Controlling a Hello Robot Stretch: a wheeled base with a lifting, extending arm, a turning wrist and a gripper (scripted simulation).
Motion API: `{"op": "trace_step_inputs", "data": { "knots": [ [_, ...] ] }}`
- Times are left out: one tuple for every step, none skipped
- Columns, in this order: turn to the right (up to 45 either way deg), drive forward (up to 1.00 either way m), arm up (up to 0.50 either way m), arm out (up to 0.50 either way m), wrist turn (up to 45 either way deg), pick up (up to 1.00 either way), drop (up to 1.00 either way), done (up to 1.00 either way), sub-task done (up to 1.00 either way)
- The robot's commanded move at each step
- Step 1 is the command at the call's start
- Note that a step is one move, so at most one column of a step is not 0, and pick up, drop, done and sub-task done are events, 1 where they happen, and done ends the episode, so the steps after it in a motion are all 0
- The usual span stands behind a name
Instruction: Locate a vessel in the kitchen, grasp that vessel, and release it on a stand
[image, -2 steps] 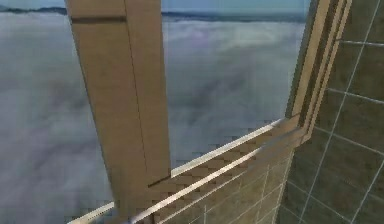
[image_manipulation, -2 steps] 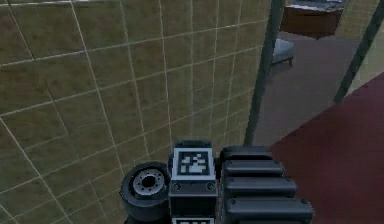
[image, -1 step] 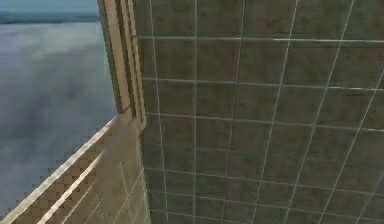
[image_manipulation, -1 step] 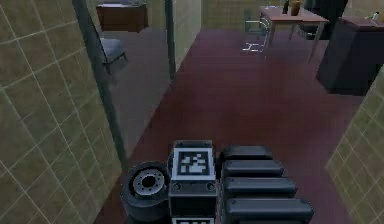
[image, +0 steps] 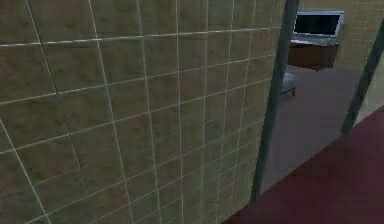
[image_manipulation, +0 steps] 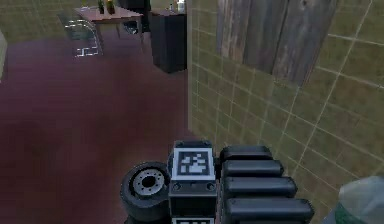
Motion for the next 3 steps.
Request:
{"op": "trace_step_inputs", "data": {
  "knots": [
    [36.0,0.00,0.00,0.00,0.0,0.00,0.00,0.00,0.00],
    [0.0,0.35,0.00,0.00,0.0,0.00,0.00,0.00,0.00],
    [-45.0,0.00,0.00,0.00,0.0,0.00,0.00,0.00,0.00]
  ]
}}
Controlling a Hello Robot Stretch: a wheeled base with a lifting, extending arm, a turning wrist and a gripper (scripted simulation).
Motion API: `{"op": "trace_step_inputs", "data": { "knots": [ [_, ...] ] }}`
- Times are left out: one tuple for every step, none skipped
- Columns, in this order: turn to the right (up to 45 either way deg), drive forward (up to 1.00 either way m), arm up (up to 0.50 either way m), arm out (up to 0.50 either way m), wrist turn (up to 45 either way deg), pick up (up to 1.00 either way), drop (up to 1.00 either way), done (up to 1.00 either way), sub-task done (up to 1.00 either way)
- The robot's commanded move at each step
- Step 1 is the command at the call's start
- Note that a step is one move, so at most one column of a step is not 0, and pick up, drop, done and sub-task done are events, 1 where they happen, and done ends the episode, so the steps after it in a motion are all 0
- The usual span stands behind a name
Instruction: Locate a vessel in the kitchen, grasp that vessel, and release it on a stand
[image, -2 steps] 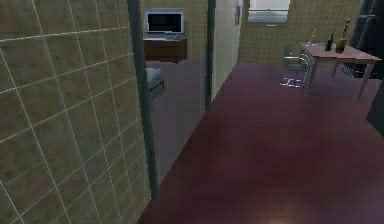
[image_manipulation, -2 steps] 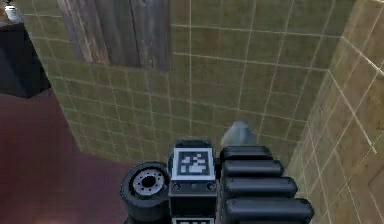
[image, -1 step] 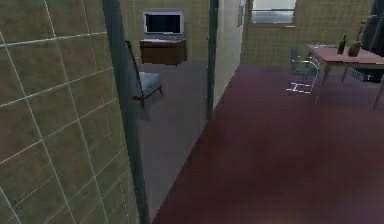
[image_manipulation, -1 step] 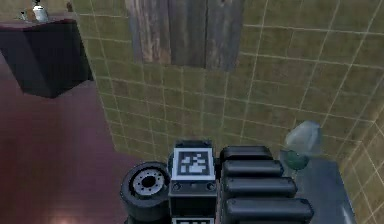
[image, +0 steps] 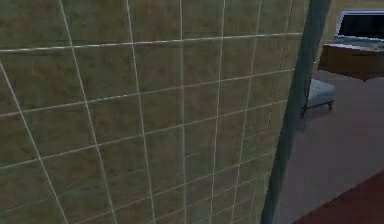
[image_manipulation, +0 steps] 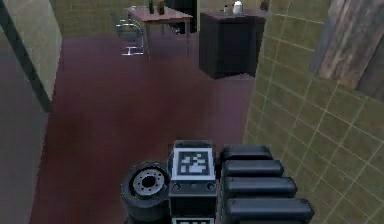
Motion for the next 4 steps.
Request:
{"op": "trace_step_inputs", "data": {
  "knots": [
    [-30.0,0.00,0.00,0.00,0.0,0.00,0.00,0.00,0.00],
    [0.0,0.05,0.00,0.00,0.0,0.00,0.00,0.00,0.00],
    [-45.0,0.00,0.00,0.00,0.0,0.00,0.00,0.00,0.00],
    [-45.0,0.00,0.00,0.00,0.0,0.00,0.00,0.00,0.00]
  ]
}}
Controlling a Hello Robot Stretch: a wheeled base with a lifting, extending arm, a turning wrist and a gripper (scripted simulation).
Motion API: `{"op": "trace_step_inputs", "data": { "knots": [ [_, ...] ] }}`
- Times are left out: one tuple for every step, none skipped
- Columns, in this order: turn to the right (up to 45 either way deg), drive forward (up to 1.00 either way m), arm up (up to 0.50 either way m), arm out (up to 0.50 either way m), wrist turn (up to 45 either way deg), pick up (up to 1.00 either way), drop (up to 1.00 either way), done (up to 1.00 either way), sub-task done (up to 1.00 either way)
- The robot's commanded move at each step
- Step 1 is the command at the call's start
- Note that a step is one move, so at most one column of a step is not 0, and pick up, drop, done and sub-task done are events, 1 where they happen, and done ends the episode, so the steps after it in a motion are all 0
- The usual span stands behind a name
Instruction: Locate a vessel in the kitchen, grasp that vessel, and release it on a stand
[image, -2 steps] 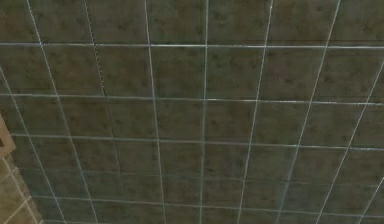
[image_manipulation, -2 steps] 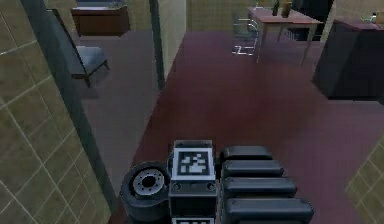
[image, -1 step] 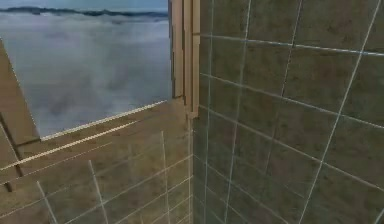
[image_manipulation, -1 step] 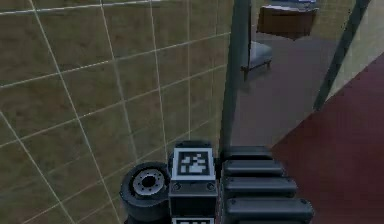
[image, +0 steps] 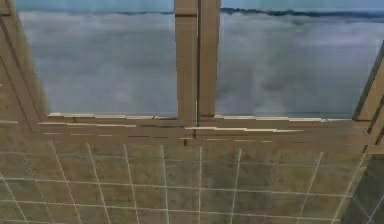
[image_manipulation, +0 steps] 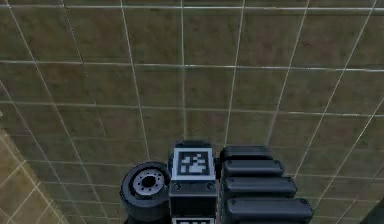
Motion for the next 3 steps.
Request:
{"op": "trace_step_inputs", "data": {
  "knots": [
    [-45.0,0.00,0.00,0.00,0.0,0.00,0.00,0.00,0.00],
    [-21.0,0.00,0.00,0.00,0.0,0.00,0.00,0.00,0.00],
    [45.0,0.00,0.00,0.00,0.0,0.00,0.00,0.00,0.00]
  ]
}}
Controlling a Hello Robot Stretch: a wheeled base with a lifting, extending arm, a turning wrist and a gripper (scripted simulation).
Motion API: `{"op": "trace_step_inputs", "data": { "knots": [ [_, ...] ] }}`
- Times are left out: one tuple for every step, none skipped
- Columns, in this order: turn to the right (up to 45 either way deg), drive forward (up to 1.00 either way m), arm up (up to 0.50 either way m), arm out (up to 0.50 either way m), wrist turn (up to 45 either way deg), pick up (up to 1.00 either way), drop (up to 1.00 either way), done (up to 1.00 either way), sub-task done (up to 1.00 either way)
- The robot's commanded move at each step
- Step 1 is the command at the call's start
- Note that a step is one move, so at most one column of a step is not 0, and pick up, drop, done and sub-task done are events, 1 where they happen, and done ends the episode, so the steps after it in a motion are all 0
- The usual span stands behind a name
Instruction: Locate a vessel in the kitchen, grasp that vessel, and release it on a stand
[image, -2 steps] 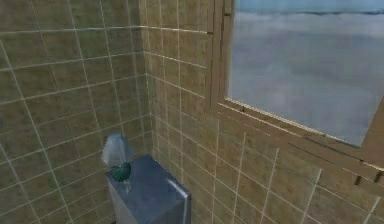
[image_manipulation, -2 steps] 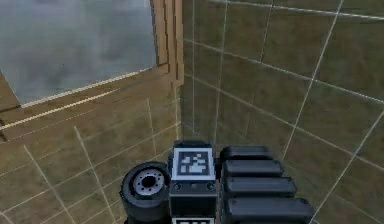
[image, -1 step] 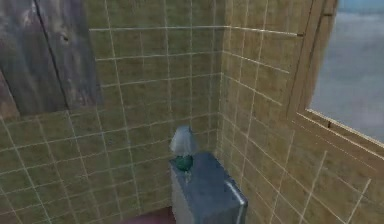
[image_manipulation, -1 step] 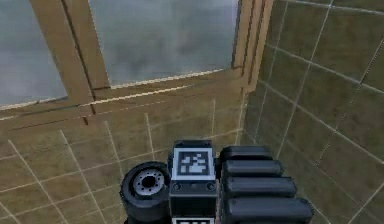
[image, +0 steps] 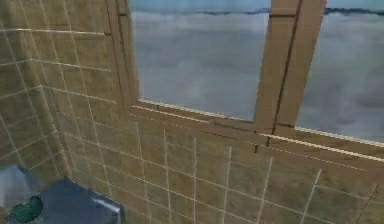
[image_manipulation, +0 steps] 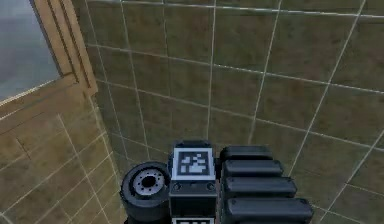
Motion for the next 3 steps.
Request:
{"op": "trace_step_inputs", "data": {
  "knots": [
    [45.0,0.00,0.00,0.00,0.0,0.00,0.00,0.00,0.00],
    [45.0,0.00,0.00,0.00,0.0,0.00,0.00,0.00,0.00],
    [33.0,0.00,0.00,0.00,0.0,0.00,0.00,0.00,0.00]
  ]
}}
